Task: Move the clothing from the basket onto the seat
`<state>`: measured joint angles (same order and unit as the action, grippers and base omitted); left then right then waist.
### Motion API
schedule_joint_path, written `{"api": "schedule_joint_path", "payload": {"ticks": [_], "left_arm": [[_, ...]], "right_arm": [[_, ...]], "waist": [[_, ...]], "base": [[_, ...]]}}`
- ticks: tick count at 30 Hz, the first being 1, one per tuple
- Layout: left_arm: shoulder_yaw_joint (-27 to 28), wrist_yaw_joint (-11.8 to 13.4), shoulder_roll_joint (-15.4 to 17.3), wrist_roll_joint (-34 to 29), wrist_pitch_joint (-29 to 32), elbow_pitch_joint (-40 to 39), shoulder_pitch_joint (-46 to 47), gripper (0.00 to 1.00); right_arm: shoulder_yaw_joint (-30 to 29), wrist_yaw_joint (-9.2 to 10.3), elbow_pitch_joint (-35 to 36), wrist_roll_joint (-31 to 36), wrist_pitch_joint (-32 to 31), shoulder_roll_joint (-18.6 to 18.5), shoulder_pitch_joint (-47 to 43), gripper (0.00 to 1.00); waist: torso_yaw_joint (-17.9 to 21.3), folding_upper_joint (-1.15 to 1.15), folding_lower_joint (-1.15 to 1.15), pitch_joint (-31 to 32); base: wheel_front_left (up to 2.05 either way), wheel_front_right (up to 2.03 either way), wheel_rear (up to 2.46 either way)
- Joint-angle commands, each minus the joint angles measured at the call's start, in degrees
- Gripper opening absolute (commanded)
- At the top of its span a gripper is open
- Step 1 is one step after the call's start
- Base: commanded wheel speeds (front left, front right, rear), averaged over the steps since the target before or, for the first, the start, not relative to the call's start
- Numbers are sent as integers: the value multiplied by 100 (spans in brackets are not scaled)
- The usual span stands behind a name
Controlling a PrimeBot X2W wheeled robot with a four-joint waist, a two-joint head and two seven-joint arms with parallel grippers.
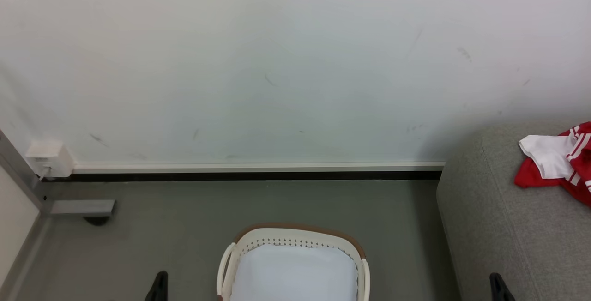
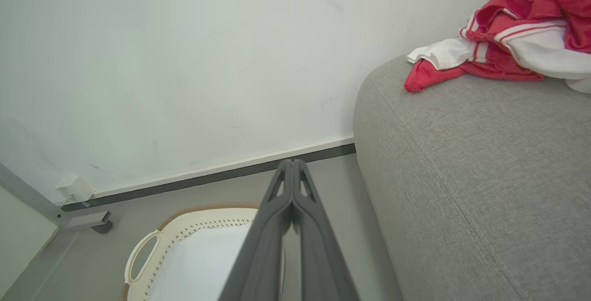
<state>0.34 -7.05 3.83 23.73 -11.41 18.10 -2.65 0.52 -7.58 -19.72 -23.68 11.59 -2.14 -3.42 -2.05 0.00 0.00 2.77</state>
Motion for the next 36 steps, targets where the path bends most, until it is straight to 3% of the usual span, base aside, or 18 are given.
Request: {"api": "schedule_joint_path", "payload": {"ticks": [1,36], "left_arm": [[52,-9,16,275,52,-108,164,0],[289,-29,-28,3085,790,-253,485,0]], "right_arm": [[-47,3,126,-252,-46,-44,201,0],[-333,6,330,-3060,-801,-69,544,0]], "waist": [[4,0,0,-4],[65,0,0,-93]], "base": [[0,0,0],[0,0,0]]}}
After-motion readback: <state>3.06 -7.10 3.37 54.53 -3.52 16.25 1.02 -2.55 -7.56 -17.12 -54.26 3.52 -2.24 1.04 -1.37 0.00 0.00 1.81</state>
